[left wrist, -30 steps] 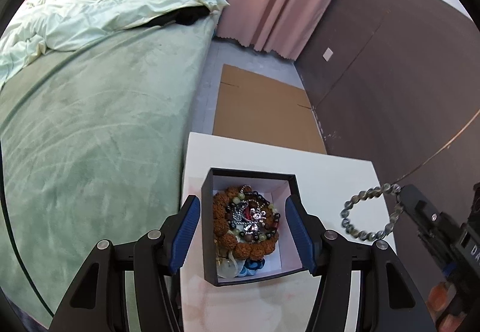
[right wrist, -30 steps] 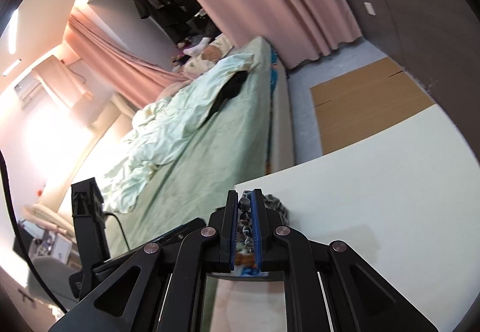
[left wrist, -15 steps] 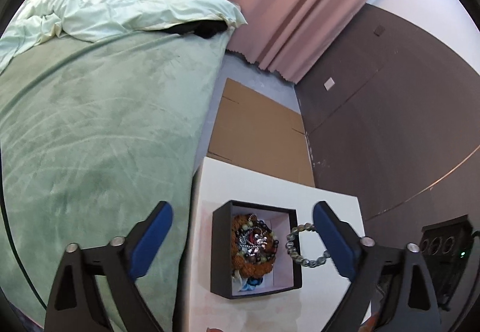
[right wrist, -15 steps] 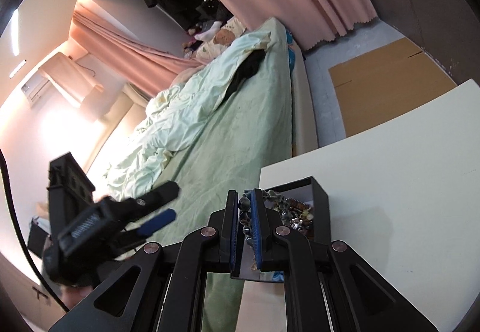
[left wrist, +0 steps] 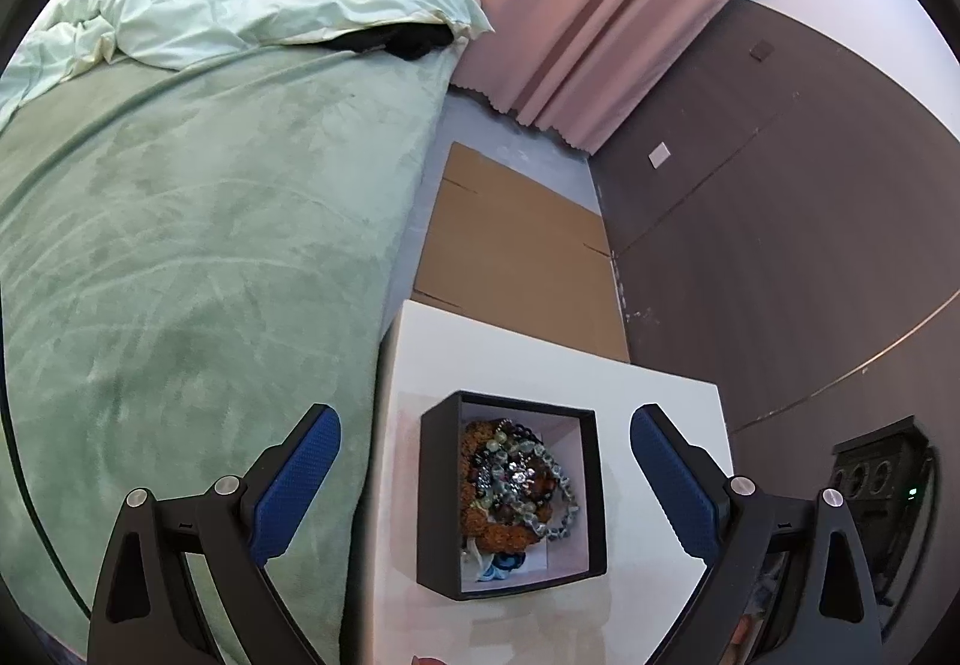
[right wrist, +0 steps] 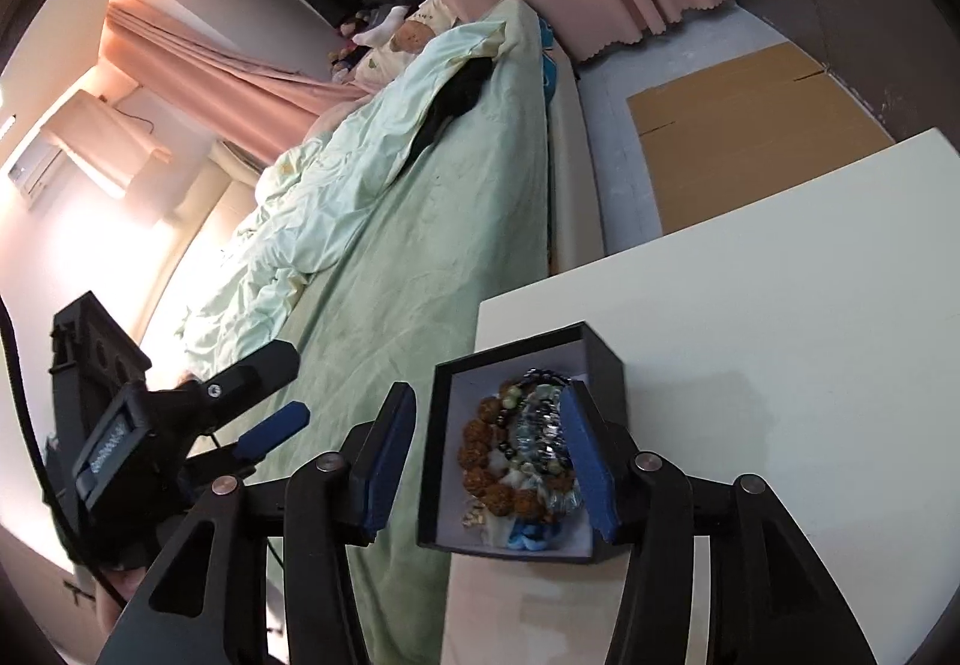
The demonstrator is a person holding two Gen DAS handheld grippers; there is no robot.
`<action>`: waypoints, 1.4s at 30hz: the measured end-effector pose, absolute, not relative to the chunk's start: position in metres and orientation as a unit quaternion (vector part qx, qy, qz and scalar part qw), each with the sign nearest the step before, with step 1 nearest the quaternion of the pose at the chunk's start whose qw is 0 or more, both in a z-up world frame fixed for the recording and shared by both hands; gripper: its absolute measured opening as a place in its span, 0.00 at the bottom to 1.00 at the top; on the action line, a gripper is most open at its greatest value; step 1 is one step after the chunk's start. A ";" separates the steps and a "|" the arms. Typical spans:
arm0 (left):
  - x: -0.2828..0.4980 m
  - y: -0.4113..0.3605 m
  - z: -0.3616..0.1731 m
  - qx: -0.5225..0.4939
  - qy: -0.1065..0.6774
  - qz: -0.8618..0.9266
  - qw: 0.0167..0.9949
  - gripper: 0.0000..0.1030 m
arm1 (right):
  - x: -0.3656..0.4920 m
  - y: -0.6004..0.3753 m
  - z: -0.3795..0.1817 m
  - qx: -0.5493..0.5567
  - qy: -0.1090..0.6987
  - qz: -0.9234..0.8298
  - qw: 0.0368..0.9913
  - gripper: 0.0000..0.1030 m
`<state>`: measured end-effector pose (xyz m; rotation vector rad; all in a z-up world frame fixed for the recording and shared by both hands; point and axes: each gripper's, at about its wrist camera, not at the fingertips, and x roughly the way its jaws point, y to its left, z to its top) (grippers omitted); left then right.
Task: Organize jewelry
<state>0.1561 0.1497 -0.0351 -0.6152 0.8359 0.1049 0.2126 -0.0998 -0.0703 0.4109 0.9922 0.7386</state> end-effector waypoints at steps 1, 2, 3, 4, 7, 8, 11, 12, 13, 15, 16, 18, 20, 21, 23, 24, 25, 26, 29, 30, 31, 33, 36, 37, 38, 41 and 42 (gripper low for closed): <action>0.156 0.147 -0.035 -0.291 0.400 0.049 0.868 0.95 | 0.211 -0.103 -0.068 0.190 0.460 0.342 0.797 0.50; 0.156 0.144 -0.035 -0.286 0.400 0.048 0.869 0.95 | 0.209 -0.109 -0.066 0.187 0.457 0.339 0.801 0.52; 0.155 0.142 -0.034 -0.282 0.400 0.048 0.870 0.95 | 0.208 -0.111 -0.064 0.185 0.455 0.337 0.803 0.53; 0.153 0.139 -0.034 -0.277 0.400 0.048 0.872 0.95 | 0.207 -0.115 -0.063 0.184 0.455 0.334 0.805 0.58; 0.149 0.127 -0.032 -0.251 0.406 0.057 0.877 0.95 | 0.202 -0.127 -0.058 0.184 0.450 0.330 0.809 0.60; 0.146 0.120 -0.031 -0.240 0.405 0.059 0.880 0.95 | 0.200 -0.130 -0.056 0.183 0.449 0.329 0.810 0.60; 0.139 0.105 -0.027 -0.218 0.401 0.060 0.888 0.95 | 0.190 -0.141 -0.046 0.168 0.437 0.315 0.826 0.73; 0.135 0.100 -0.025 -0.210 0.397 0.061 0.891 0.95 | 0.188 -0.144 -0.044 0.166 0.434 0.311 0.829 0.77; 0.132 0.094 -0.023 -0.202 0.393 0.063 0.895 0.95 | 0.185 -0.148 -0.042 0.164 0.432 0.309 0.832 0.81; 0.125 0.085 -0.019 -0.189 0.386 0.068 0.900 0.95 | 0.180 -0.158 -0.039 0.160 0.430 0.301 0.836 0.82; 0.122 0.081 -0.017 -0.183 0.382 0.072 0.903 0.95 | 0.178 -0.163 -0.038 0.157 0.430 0.295 0.839 0.83; 0.117 0.073 -0.014 -0.169 0.376 0.075 0.908 0.95 | 0.173 -0.174 -0.037 0.150 0.430 0.280 0.845 0.84; 0.112 0.064 -0.010 -0.155 0.370 0.076 0.913 0.95 | 0.168 -0.187 -0.036 0.146 0.429 0.266 0.851 0.93; 0.109 0.059 -0.009 -0.147 0.364 0.076 0.916 0.95 | 0.166 -0.192 -0.036 0.144 0.428 0.261 0.853 0.94; 0.104 0.051 -0.007 -0.136 0.354 0.073 0.922 0.95 | 0.161 -0.203 -0.037 0.138 0.424 0.251 0.859 0.98; 0.101 0.047 -0.007 -0.136 0.350 0.066 0.924 0.95 | 0.159 -0.208 -0.037 0.135 0.424 0.247 0.861 1.00; 0.099 0.044 -0.007 -0.139 0.350 0.058 0.924 0.95 | 0.158 -0.211 -0.037 0.132 0.424 0.244 0.862 1.00; 0.097 0.041 -0.008 -0.142 0.352 0.054 0.924 0.95 | 0.156 -0.216 -0.037 0.128 0.424 0.240 0.864 1.00; 0.093 0.031 -0.008 -0.141 0.349 0.045 0.925 0.95 | 0.149 -0.221 -0.036 0.122 0.420 0.236 0.868 1.00; 0.091 0.028 -0.007 -0.139 0.347 0.044 0.927 0.95 | 0.148 -0.222 -0.035 0.119 0.418 0.237 0.869 1.00; 0.090 0.025 -0.007 -0.136 0.345 0.042 0.928 0.96 | 0.145 -0.223 -0.033 0.117 0.414 0.239 0.871 1.00; 0.088 0.019 -0.006 -0.130 0.342 0.043 0.930 0.96 | 0.140 -0.223 -0.031 0.109 0.409 0.240 0.874 1.00; 0.085 0.012 -0.006 -0.112 0.343 0.047 0.931 0.96 | 0.134 -0.219 -0.027 0.088 0.402 0.239 0.879 1.00; 0.084 0.011 -0.006 -0.106 0.343 0.049 0.932 0.96 | 0.131 -0.219 -0.025 0.083 0.398 0.239 0.882 1.00; 0.083 0.010 -0.005 -0.103 0.342 0.052 0.933 0.96 | 0.128 -0.220 -0.021 0.080 0.391 0.239 0.885 1.00; 0.077 0.012 -0.002 -0.097 0.335 0.055 0.936 0.96 | 0.121 -0.223 -0.014 0.083 0.376 0.244 0.890 1.00; 0.075 0.014 -0.002 -0.096 0.333 0.056 0.936 0.96 | 0.120 -0.224 -0.012 0.082 0.373 0.245 0.891 1.00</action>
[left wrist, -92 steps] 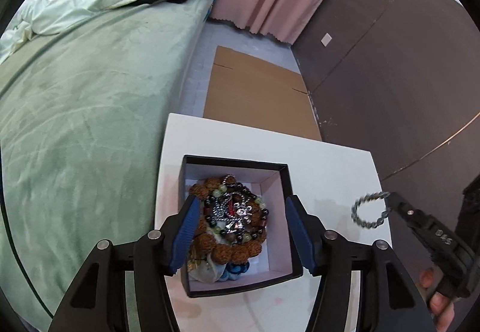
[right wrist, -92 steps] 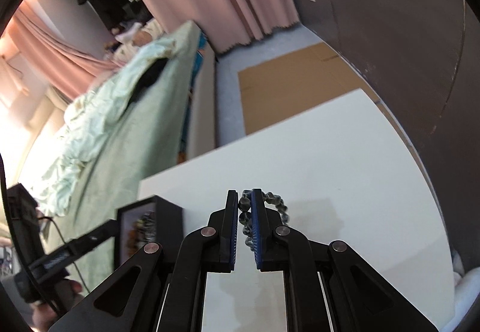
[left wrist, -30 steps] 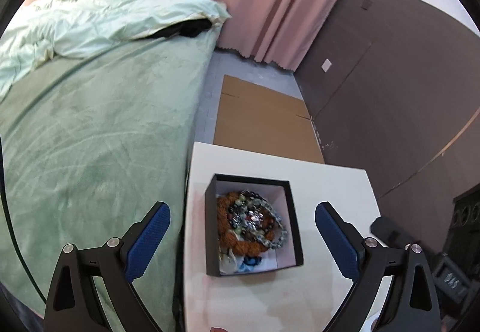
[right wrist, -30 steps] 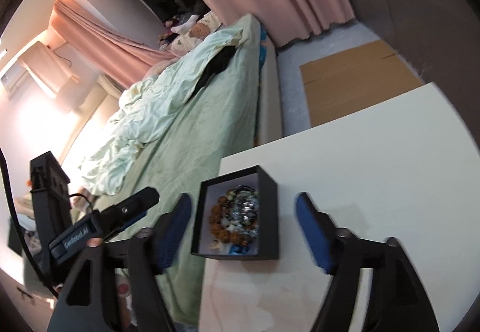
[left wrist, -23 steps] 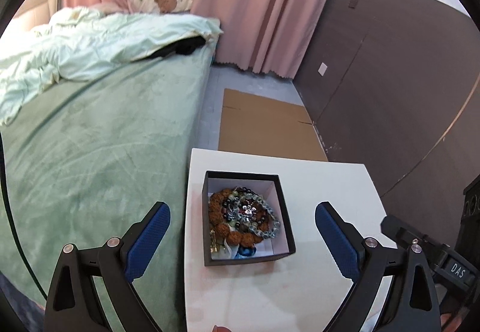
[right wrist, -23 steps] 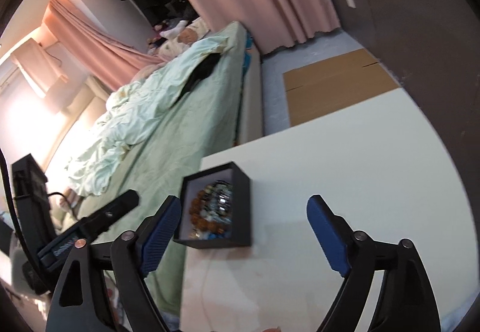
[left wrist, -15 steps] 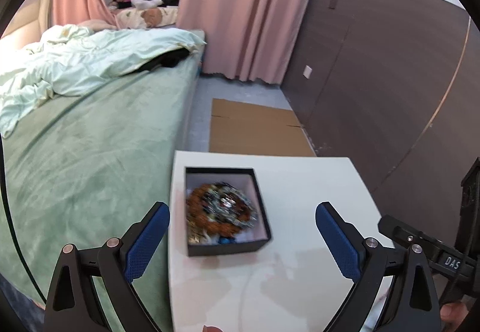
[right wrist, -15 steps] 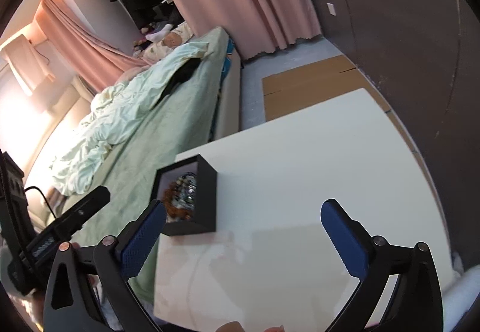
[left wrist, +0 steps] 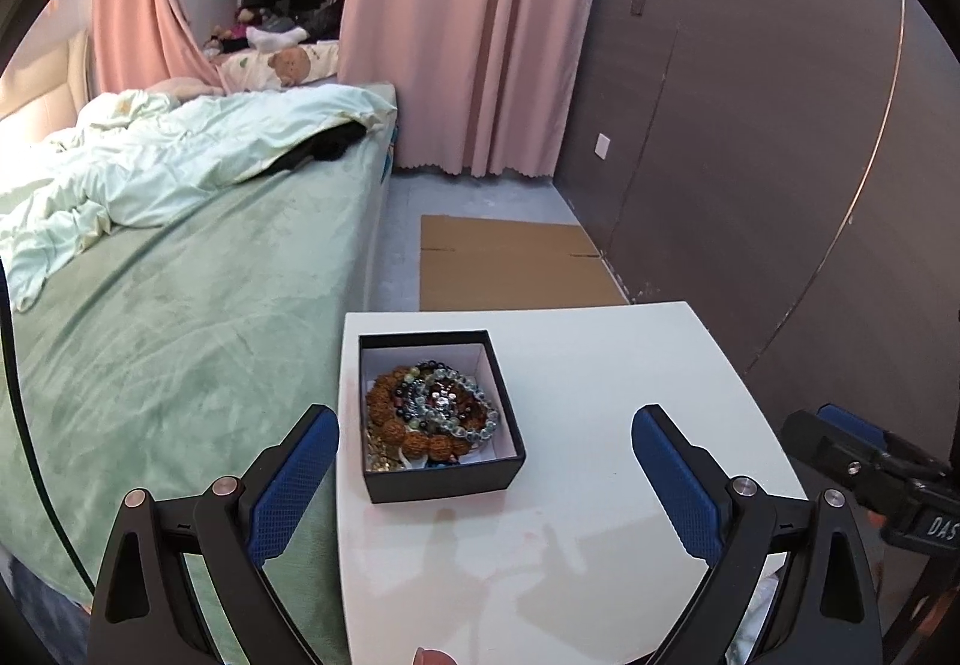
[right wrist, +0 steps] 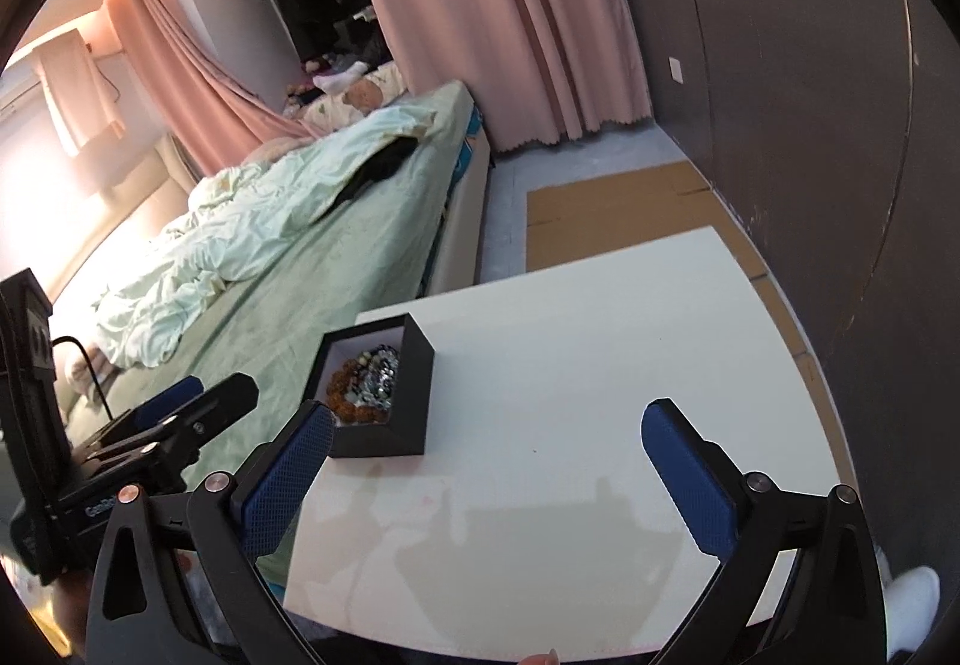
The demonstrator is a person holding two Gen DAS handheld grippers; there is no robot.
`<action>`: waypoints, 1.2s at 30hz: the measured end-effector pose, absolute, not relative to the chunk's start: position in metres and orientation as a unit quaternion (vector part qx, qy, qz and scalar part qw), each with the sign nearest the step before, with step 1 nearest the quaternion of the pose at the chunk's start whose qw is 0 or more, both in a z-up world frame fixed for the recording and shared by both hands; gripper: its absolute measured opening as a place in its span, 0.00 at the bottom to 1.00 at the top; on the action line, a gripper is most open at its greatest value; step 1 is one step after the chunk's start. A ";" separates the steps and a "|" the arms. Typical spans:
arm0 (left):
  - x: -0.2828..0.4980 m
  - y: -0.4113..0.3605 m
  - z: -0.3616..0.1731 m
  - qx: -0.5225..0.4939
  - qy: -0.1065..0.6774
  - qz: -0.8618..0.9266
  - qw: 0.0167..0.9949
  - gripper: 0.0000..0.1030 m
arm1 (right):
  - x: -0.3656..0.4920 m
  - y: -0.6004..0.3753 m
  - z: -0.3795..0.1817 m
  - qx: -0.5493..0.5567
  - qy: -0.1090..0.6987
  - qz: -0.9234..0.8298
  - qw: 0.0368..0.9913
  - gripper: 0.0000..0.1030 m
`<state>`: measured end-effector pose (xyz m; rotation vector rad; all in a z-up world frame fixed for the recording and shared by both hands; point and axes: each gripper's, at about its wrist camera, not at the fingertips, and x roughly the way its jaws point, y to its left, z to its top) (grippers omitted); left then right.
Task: Organize jewelry
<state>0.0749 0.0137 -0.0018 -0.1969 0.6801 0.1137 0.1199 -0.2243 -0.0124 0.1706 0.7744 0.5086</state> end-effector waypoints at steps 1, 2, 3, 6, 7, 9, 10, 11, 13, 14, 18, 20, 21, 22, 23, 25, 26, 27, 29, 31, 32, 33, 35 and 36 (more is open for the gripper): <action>0.074 0.015 -0.002 -0.097 0.332 0.056 0.937 0.96 | 0.118 -0.225 -0.011 0.081 0.370 0.246 0.892 1.00; 0.071 0.018 -0.002 -0.098 0.331 0.055 0.937 0.96 | 0.115 -0.227 -0.010 0.081 0.367 0.246 0.894 1.00; 0.069 0.019 -0.002 -0.101 0.329 0.055 0.937 0.96 | 0.113 -0.228 -0.010 0.080 0.365 0.246 0.894 1.00; 0.063 0.026 -0.002 -0.107 0.325 0.057 0.938 0.96 | 0.108 -0.232 -0.009 0.073 0.360 0.246 0.897 1.00; 0.061 0.028 -0.001 -0.108 0.322 0.058 0.939 0.96 | 0.106 -0.233 -0.009 0.070 0.358 0.246 0.898 1.00; 0.056 0.030 0.002 -0.109 0.315 0.061 0.941 0.96 | 0.101 -0.234 -0.008 0.063 0.353 0.246 0.900 1.00; 0.055 0.031 0.003 -0.109 0.310 0.062 0.942 0.96 | 0.100 -0.236 -0.007 0.061 0.352 0.247 0.901 1.00; 0.054 0.032 0.004 -0.109 0.307 0.063 0.943 0.96 | 0.098 -0.238 -0.006 0.061 0.349 0.249 0.901 1.00; 0.053 0.032 0.006 -0.106 0.302 0.065 0.945 0.96 | 0.097 -0.241 -0.004 0.063 0.347 0.252 0.901 1.00; 0.053 0.031 0.007 -0.104 0.301 0.066 0.945 0.95 | 0.097 -0.242 -0.005 0.064 0.346 0.252 0.902 1.00; 0.053 0.029 0.005 -0.095 0.306 0.070 0.945 0.96 | 0.097 -0.244 -0.006 0.065 0.346 0.253 0.901 1.00; 0.053 0.030 0.004 -0.092 0.308 0.073 0.944 0.95 | 0.098 -0.246 -0.006 0.064 0.348 0.253 0.900 1.00; 0.053 0.030 0.003 -0.092 0.308 0.072 0.944 0.96 | 0.097 -0.246 -0.007 0.064 0.349 0.254 0.900 1.00; 0.053 0.030 0.003 -0.092 0.307 0.074 0.944 0.95 | 0.097 -0.246 -0.007 0.065 0.348 0.254 0.900 1.00; 0.052 0.030 0.004 -0.091 0.305 0.076 0.945 0.95 | 0.097 -0.245 -0.006 0.065 0.347 0.255 0.900 1.00; 0.052 0.030 0.004 -0.088 0.303 0.078 0.946 0.96 | 0.095 -0.245 -0.005 0.063 0.345 0.256 0.901 1.00; 0.052 0.029 0.004 -0.086 0.303 0.079 0.946 0.96 | 0.095 -0.244 -0.006 0.062 0.344 0.256 0.901 1.00; 0.051 0.028 0.005 -0.084 0.302 0.079 0.946 0.96 | 0.094 -0.244 -0.006 0.061 0.344 0.256 0.901 1.00; 0.051 0.027 0.005 -0.081 0.302 0.080 0.946 0.96 | 0.094 -0.243 -0.006 0.062 0.345 0.256 0.901 1.00; 0.050 0.028 0.005 -0.081 0.302 0.079 0.946 0.96 | 0.094 -0.243 -0.006 0.063 0.345 0.256 0.901 1.00; 0.050 0.027 0.005 -0.081 0.302 0.080 0.946 0.96 | 0.094 -0.243 -0.006 0.062 0.345 0.256 0.901 1.00; 0.050 0.027 0.005 -0.081 0.303 0.080 0.946 0.96 | 0.094 -0.243 -0.006 0.062 0.344 0.255 0.901 1.00; 0.050 0.027 0.005 -0.081 0.302 0.079 0.946 0.96 | 0.094 -0.244 -0.006 0.061 0.345 0.256 0.901 1.00; 0.050 0.027 0.005 -0.080 0.302 0.080 0.947 0.96 | 0.094 -0.244 -0.006 0.061 0.345 0.256 0.901 1.00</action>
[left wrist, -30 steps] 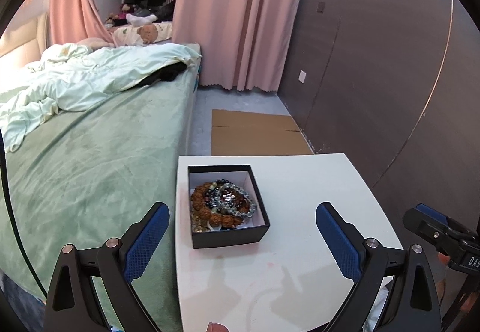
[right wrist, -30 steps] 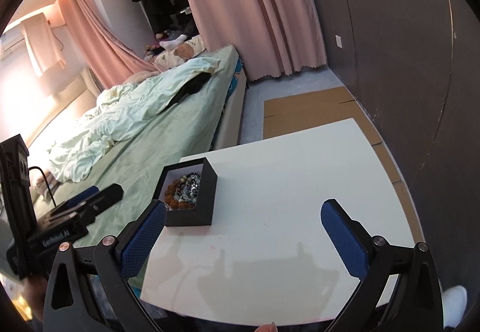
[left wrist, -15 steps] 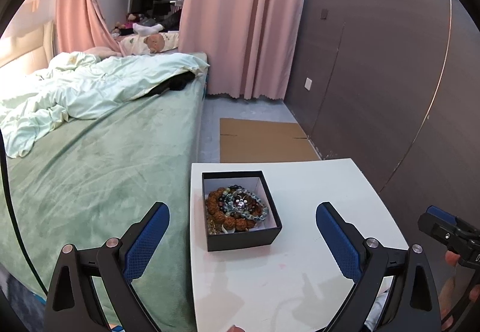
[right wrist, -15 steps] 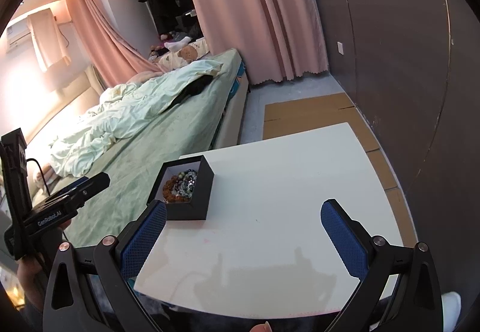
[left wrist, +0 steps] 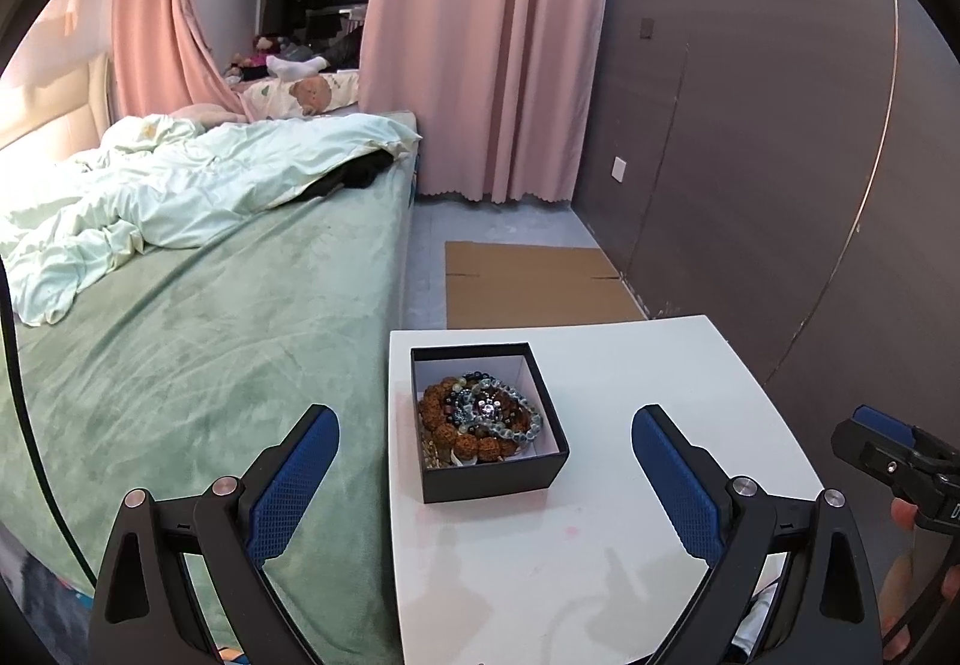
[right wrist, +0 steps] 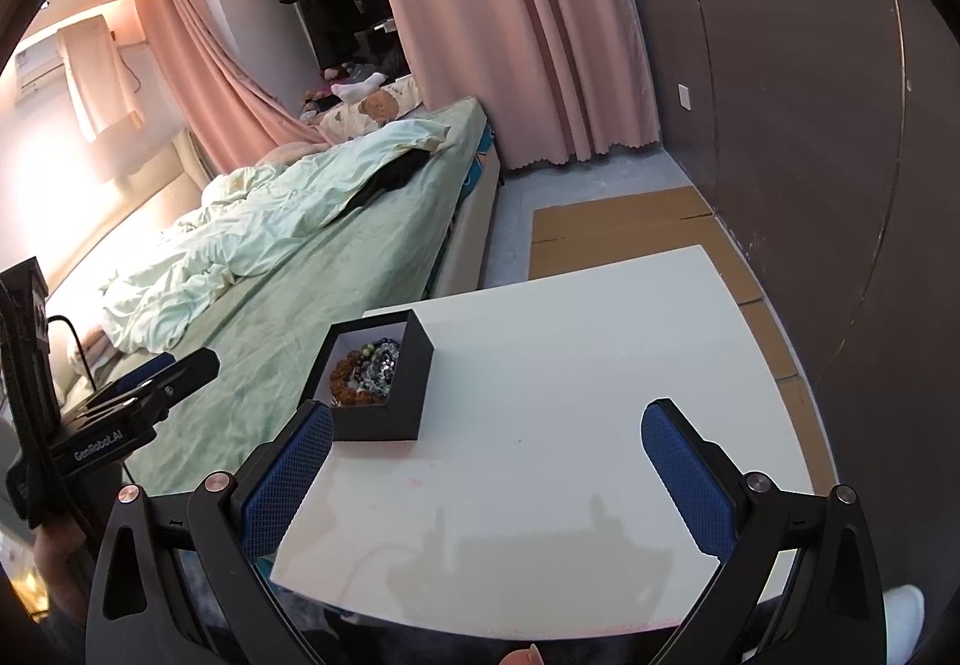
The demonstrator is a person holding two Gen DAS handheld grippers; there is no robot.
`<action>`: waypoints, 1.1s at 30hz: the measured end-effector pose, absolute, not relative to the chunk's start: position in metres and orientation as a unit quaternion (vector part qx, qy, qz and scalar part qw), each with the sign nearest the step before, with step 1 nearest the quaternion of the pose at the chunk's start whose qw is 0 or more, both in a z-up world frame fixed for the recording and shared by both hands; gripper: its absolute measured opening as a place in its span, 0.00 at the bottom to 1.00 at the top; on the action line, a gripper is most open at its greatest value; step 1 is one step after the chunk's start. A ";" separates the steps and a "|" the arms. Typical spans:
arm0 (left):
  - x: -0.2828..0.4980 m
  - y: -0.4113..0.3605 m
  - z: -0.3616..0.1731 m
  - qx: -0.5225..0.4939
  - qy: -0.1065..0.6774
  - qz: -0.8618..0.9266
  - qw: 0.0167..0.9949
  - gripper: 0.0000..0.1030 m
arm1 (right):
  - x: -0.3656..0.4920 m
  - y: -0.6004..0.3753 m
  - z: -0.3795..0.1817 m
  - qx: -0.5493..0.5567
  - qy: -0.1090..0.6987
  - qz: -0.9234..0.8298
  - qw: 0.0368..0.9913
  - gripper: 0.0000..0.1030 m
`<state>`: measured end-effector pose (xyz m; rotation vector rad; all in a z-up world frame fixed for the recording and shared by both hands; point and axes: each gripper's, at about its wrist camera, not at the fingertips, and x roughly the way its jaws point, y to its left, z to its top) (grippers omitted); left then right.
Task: Organize jewelry
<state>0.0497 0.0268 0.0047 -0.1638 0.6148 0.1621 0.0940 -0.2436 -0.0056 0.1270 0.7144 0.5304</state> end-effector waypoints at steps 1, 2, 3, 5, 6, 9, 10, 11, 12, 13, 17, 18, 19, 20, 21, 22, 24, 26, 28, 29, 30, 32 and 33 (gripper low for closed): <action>0.049 0.027 0.005 -0.079 0.302 0.080 0.947 0.96 | 0.095 -0.244 -0.006 0.061 0.345 0.256 0.901 1.00; 0.048 0.027 0.005 -0.078 0.302 0.080 0.947 0.96 | 0.094 -0.243 -0.006 0.061 0.345 0.256 0.901 1.00; 0.048 0.027 0.005 -0.076 0.302 0.080 0.947 0.96 | 0.094 -0.243 -0.006 0.060 0.346 0.255 0.901 1.00; 0.046 0.027 0.005 -0.074 0.302 0.080 0.947 0.96 | 0.093 -0.242 -0.007 0.060 0.346 0.255 0.901 1.00; 0.046 0.028 0.004 -0.073 0.302 0.080 0.947 0.96 | 0.092 -0.242 -0.007 0.060 0.346 0.255 0.901 1.00; 0.046 0.027 0.004 -0.073 0.303 0.080 0.947 0.96 | 0.092 -0.239 -0.008 0.060 0.346 0.255 0.901 1.00; 0.046 0.027 0.004 -0.073 0.302 0.080 0.947 0.96 | 0.093 -0.240 -0.008 0.060 0.346 0.255 0.901 1.00; 0.046 0.026 0.004 -0.073 0.302 0.081 0.947 0.96 | 0.093 -0.240 -0.007 0.060 0.346 0.256 0.901 1.00; 0.045 0.026 0.004 -0.072 0.302 0.082 0.947 0.95 | 0.093 -0.240 -0.007 0.059 0.346 0.255 0.901 1.00; 0.045 0.027 0.004 -0.071 0.302 0.082 0.947 0.96 | 0.093 -0.240 -0.007 0.059 0.346 0.255 0.901 1.00; 0.044 0.027 0.004 -0.067 0.301 0.081 0.948 0.96 | 0.093 -0.240 -0.009 0.059 0.346 0.255 0.901 1.00; 0.043 0.027 0.004 -0.066 0.301 0.081 0.948 0.96 | 0.093 -0.240 -0.009 0.059 0.346 0.255 0.901 1.00; 0.043 0.028 0.005 -0.065 0.301 0.081 0.948 0.96 | 0.093 -0.240 -0.009 0.059 0.346 0.255 0.901 1.00; 0.043 0.027 0.005 -0.064 0.300 0.082 0.948 0.96 | 0.093 -0.240 -0.009 0.058 0.346 0.255 0.901 1.00; 0.043 0.028 0.005 -0.064 0.300 0.082 0.948 0.96 | 0.093 -0.240 -0.009 0.058 0.346 0.254 0.901 1.00; 0.043 0.028 0.005 -0.063 0.301 0.082 0.948 0.96 | 0.093 -0.240 -0.008 0.059 0.346 0.255 0.901 1.00; 0.043 0.027 0.005 -0.063 0.301 0.081 0.948 0.95 | 0.093 -0.240 -0.008 0.059 0.346 0.255 0.901 1.00; 0.042 0.027 0.005 -0.062 0.301 0.080 0.948 0.95 | 0.093 -0.240 -0.008 0.059 0.347 0.255 0.901 1.00; 0.041 0.027 0.005 -0.060 0.301 0.079 0.948 0.96 | 0.093 -0.240 -0.008 0.058 0.346 0.255 0.901 1.00; 0.042 0.027 0.005 -0.059 0.301 0.078 0.948 0.96 | 0.093 -0.240 -0.008 0.058 0.346 0.255 0.901 1.00; 0.041 0.027 0.005 -0.059 0.301 0.077 0.949 0.96 | 0.093 -0.240 -0.008 0.058 0.346 0.255 0.901 1.00; 0.041 0.027 0.005 -0.060 0.301 0.074 0.949 0.96 | 0.093 -0.240 -0.008 0.058 0.347 0.255 0.901 1.00; 0.041 0.026 0.005 -0.061 0.301 0.073 0.949 0.96 | 0.092 -0.240 -0.008 0.058 0.347 0.255 0.901 1.00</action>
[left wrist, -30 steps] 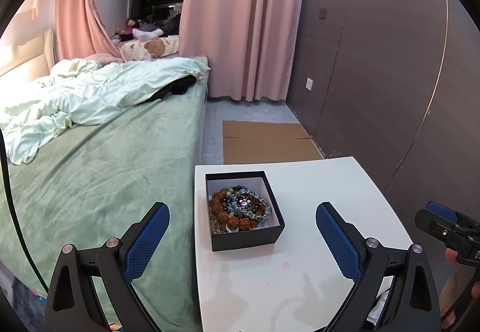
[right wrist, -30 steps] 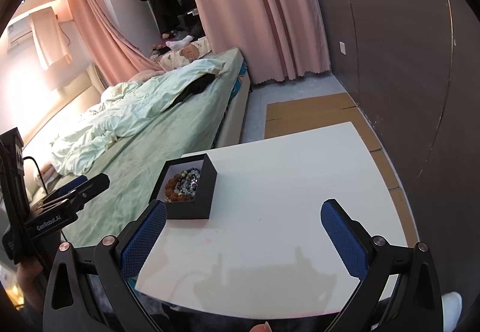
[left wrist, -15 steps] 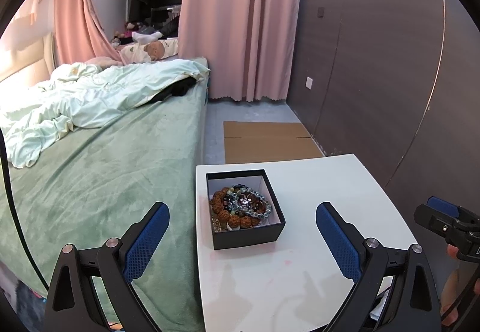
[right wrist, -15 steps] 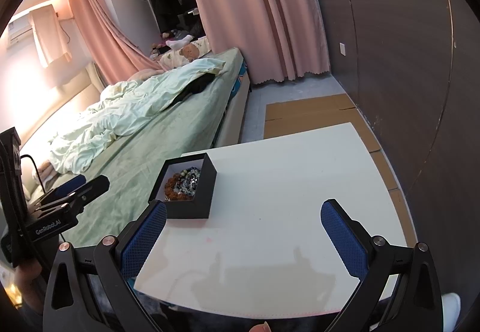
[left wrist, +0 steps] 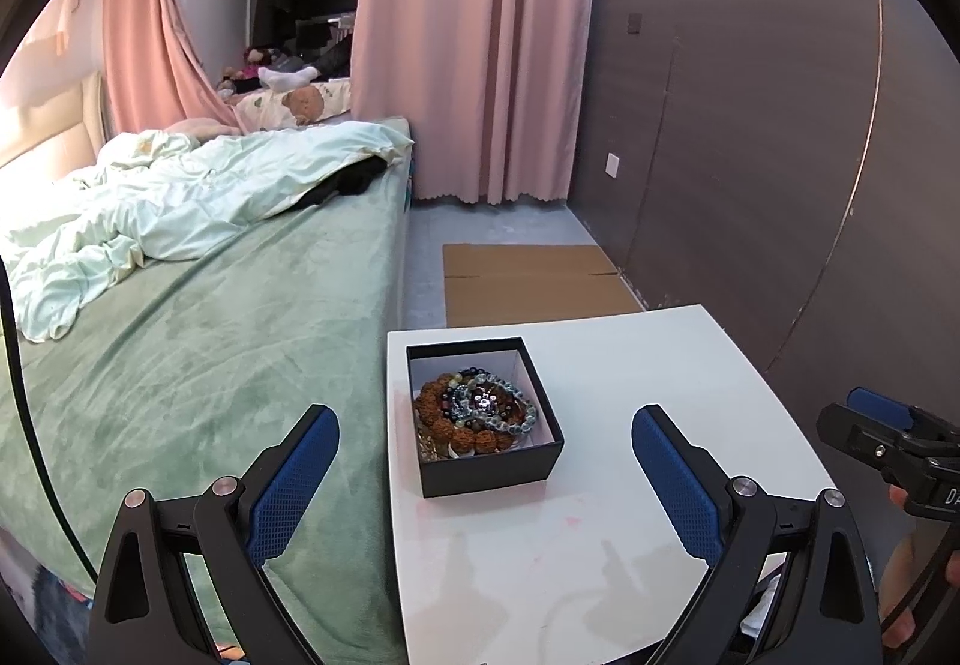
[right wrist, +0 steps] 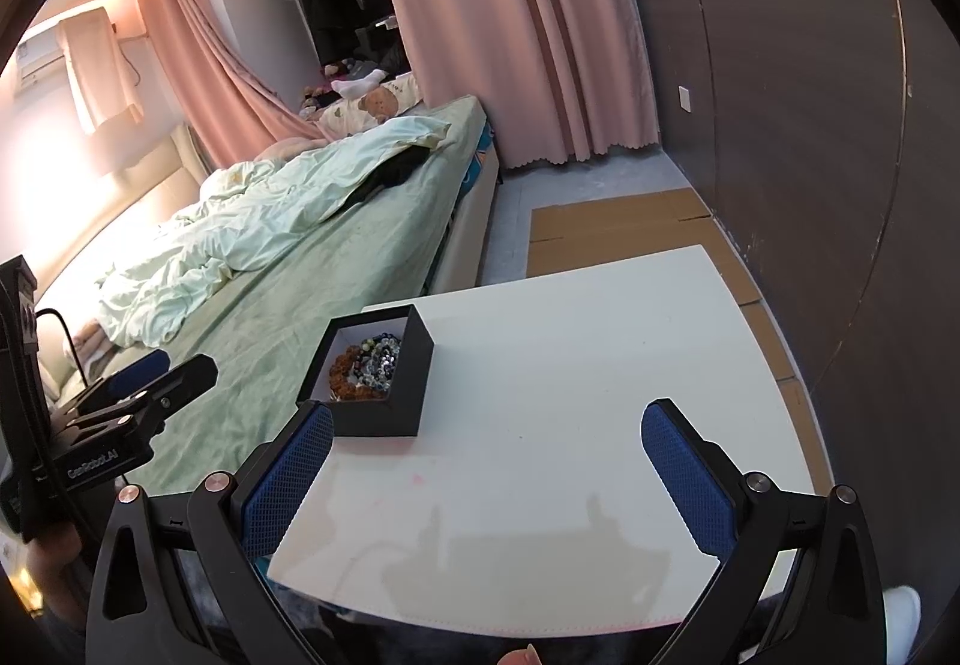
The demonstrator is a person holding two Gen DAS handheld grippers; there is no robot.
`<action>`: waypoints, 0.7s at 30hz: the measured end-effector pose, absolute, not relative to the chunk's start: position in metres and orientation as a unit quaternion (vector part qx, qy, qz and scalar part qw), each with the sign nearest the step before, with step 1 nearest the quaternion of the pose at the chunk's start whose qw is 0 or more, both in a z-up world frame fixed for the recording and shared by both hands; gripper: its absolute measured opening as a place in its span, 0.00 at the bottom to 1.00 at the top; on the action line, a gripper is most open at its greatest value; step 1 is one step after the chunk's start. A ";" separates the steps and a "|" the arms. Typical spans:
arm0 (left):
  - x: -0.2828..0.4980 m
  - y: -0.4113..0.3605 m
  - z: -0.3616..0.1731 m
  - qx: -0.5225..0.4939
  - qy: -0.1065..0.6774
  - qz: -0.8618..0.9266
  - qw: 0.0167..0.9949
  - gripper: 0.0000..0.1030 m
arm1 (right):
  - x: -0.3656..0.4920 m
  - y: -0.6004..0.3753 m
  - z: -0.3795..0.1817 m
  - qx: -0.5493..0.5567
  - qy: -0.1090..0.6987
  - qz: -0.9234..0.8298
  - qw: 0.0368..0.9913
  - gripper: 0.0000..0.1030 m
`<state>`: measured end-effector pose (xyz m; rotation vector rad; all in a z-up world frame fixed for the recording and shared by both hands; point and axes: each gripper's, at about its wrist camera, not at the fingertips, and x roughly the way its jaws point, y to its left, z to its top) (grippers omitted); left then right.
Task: Organize jewelry
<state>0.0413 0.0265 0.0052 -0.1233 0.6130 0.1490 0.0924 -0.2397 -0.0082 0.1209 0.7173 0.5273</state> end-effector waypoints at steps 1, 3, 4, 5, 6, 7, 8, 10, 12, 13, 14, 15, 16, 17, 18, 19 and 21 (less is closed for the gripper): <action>0.041 0.027 0.005 -0.061 0.301 0.072 0.949 0.96 | 0.093 -0.240 -0.008 0.058 0.346 0.255 0.901 1.00; 0.041 0.027 0.005 -0.059 0.301 0.072 0.949 0.95 | 0.093 -0.240 -0.008 0.058 0.345 0.255 0.901 1.00; 0.041 0.026 0.005 -0.059 0.301 0.072 0.949 0.95 | 0.092 -0.240 -0.008 0.057 0.344 0.255 0.902 1.00; 0.041 0.027 0.005 -0.059 0.301 0.072 0.949 0.96 | 0.093 -0.239 -0.009 0.058 0.345 0.255 0.902 1.00; 0.041 0.026 0.005 -0.059 0.301 0.072 0.949 0.96 | 0.093 -0.239 -0.009 0.058 0.345 0.255 0.901 1.00; 0.041 0.026 0.005 -0.059 0.301 0.072 0.949 0.96 | 0.093 -0.239 -0.009 0.058 0.345 0.255 0.901 1.00; 0.041 0.026 0.005 -0.060 0.301 0.072 0.949 0.95 | 0.093 -0.239 -0.009 0.058 0.345 0.255 0.902 1.00; 0.041 0.026 0.005 -0.059 0.301 0.071 0.949 0.96 | 0.093 -0.239 -0.010 0.058 0.343 0.254 0.902 1.00; 0.041 0.026 0.005 -0.059 0.301 0.070 0.949 0.95 | 0.092 -0.239 -0.010 0.058 0.342 0.255 0.903 1.00; 0.041 0.025 0.006 -0.059 0.300 0.070 0.949 0.96 | 0.092 -0.239 -0.010 0.058 0.342 0.255 0.903 1.00; 0.041 0.025 0.006 -0.059 0.300 0.070 0.950 0.96 | 0.092 -0.239 -0.010 0.057 0.342 0.254 0.903 1.00; 0.040 0.025 0.006 -0.059 0.299 0.069 0.950 0.96 | 0.092 -0.239 -0.010 0.057 0.342 0.254 0.903 1.00; 0.041 0.025 0.006 -0.059 0.298 0.069 0.950 0.96 | 0.092 -0.239 -0.010 0.058 0.342 0.254 0.903 1.00; 0.040 0.025 0.006 -0.059 0.298 0.068 0.950 0.95 | 0.092 -0.239 -0.010 0.058 0.341 0.255 0.903 1.00; 0.040 0.025 0.006 -0.059 0.298 0.068 0.950 0.95 | 0.092 -0.239 -0.010 0.058 0.342 0.255 0.903 1.00; 0.040 0.025 0.007 -0.060 0.297 0.067 0.951 0.96 | 0.092 -0.239 -0.010 0.058 0.342 0.255 0.903 1.00; 0.040 0.025 0.007 -0.059 0.297 0.067 0.951 0.95 | 0.092 -0.239 -0.010 0.058 0.342 0.255 0.903 1.00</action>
